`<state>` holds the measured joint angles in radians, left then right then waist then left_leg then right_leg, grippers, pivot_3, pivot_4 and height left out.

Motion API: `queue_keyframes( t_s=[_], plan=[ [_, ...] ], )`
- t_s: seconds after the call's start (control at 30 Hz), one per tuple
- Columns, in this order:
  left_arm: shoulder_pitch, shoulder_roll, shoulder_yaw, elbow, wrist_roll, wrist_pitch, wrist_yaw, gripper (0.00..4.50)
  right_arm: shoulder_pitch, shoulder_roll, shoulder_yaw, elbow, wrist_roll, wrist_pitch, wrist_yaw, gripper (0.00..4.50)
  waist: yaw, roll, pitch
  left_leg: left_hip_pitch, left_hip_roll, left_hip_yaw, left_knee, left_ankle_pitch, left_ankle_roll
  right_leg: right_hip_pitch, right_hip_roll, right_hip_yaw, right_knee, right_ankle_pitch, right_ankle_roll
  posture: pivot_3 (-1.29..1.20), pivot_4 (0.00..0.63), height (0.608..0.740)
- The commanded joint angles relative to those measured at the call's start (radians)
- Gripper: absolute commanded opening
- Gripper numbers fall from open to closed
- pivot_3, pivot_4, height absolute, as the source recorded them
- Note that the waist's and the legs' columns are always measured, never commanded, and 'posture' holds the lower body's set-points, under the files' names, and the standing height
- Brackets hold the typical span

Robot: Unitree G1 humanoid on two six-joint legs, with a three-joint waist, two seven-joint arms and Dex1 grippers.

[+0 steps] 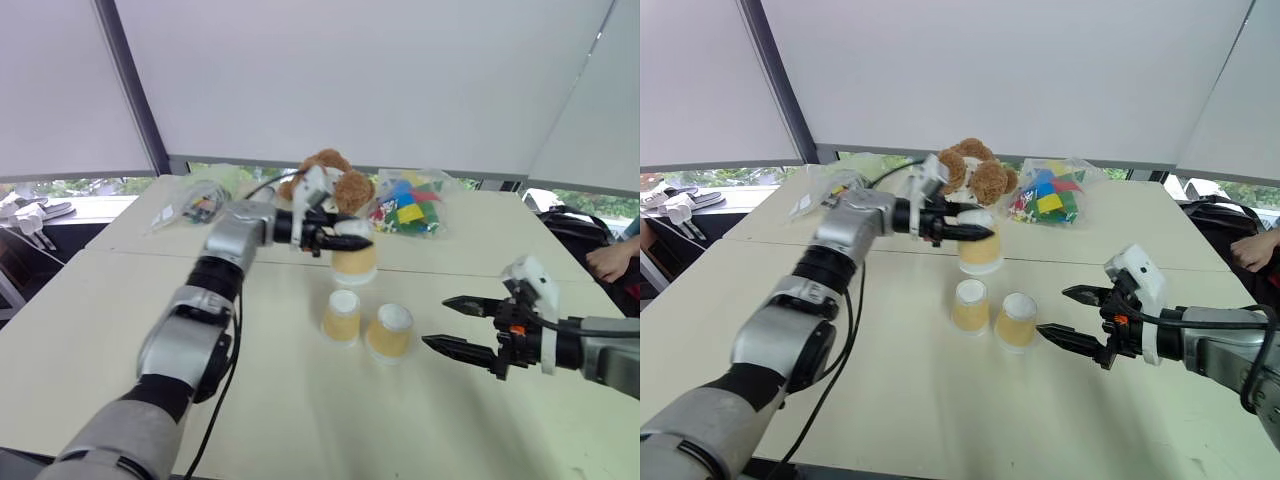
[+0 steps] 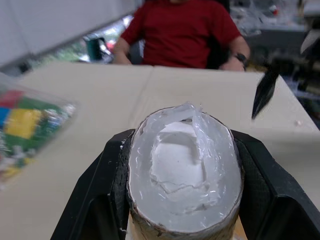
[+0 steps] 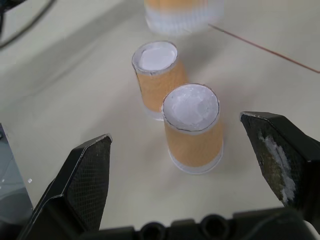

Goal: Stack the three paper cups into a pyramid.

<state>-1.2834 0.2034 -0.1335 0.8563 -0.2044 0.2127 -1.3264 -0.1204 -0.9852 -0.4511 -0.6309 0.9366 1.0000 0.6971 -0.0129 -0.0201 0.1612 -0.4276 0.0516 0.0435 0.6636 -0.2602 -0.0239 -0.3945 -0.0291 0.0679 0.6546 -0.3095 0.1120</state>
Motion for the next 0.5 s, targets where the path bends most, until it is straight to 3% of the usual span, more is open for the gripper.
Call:
queue_keyframes(
  t_s=[0.03, 0.5],
  plan=[
    [-0.001, -0.025, 0.003, -0.004, -0.004, -0.030, -0.035, 2.10, 0.019, 0.015, -0.068, -0.066, 0.061, 0.017, -0.055, 4.50, -0.001, 0.000, 0.000, 0.000, 0.000, 0.000, 0.000, 0.000, 0.000, 0.000, 0.000, 0.000, 0.001, 0.000, 0.000, 0.00, 0.150, 0.740],
    [0.025, -0.058, -0.024, -0.003, 0.022, -0.032, -0.096, 2.10, 0.079, 0.033, -0.058, -0.097, 0.081, 0.000, -0.133, 4.50, 0.002, 0.000, 0.000, 0.000, -0.001, 0.000, 0.000, 0.000, 0.000, 0.000, 0.000, 0.004, 0.001, 0.000, 0.000, 0.00, 0.150, 0.740]
  ],
)
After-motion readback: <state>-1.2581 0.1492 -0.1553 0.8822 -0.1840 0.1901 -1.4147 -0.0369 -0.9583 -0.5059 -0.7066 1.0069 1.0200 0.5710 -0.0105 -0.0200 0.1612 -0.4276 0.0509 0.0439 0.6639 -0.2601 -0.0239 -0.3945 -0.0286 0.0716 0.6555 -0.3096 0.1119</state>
